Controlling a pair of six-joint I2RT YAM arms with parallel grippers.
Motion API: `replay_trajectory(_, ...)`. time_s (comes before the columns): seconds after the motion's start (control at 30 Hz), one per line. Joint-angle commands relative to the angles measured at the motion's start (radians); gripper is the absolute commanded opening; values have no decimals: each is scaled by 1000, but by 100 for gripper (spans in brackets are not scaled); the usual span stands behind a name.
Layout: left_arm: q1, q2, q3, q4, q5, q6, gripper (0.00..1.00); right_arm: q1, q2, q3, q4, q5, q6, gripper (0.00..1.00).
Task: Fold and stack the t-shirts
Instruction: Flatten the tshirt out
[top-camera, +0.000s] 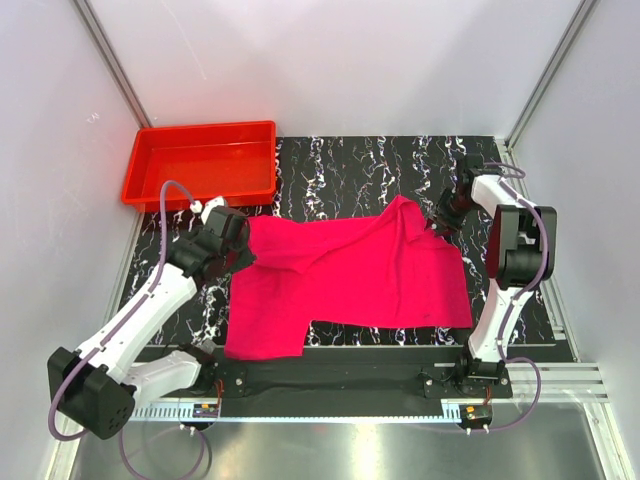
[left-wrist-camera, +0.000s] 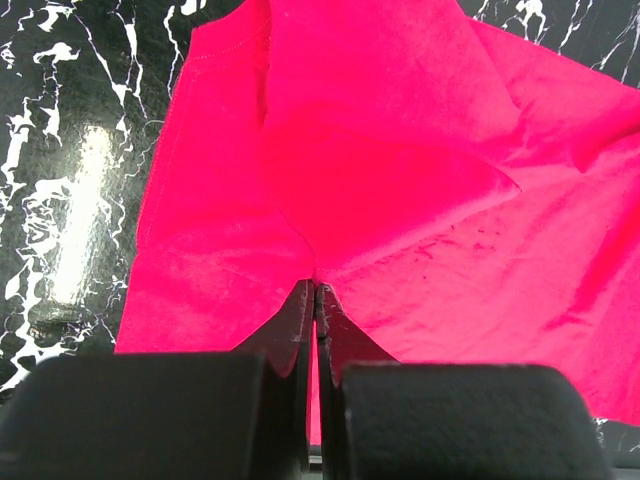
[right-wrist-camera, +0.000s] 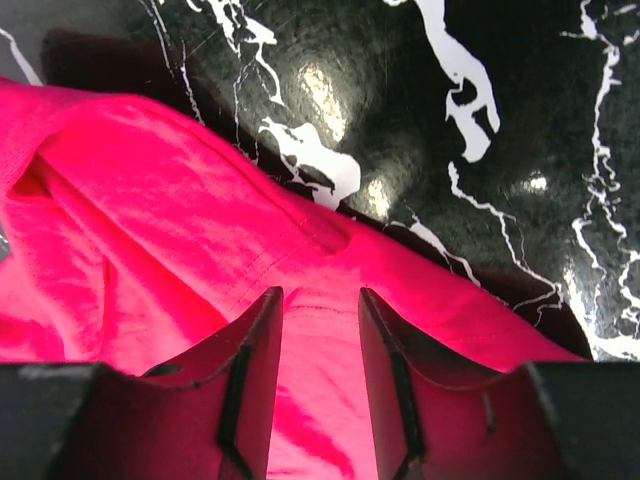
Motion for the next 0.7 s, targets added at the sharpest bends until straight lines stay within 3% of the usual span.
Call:
replay_trajectory(0.0,-2,8,39,16,15,32,0,-1,15,32,30,5,-33,44)
replay_trajectory(0.23,-2,16,48,14,19,49,0,-1,64,61,27,26,-66,48)
replay_trajectory(0.67,-2,17,28,21,52,40,0,-1,131,164,-5,-2,-96,44)
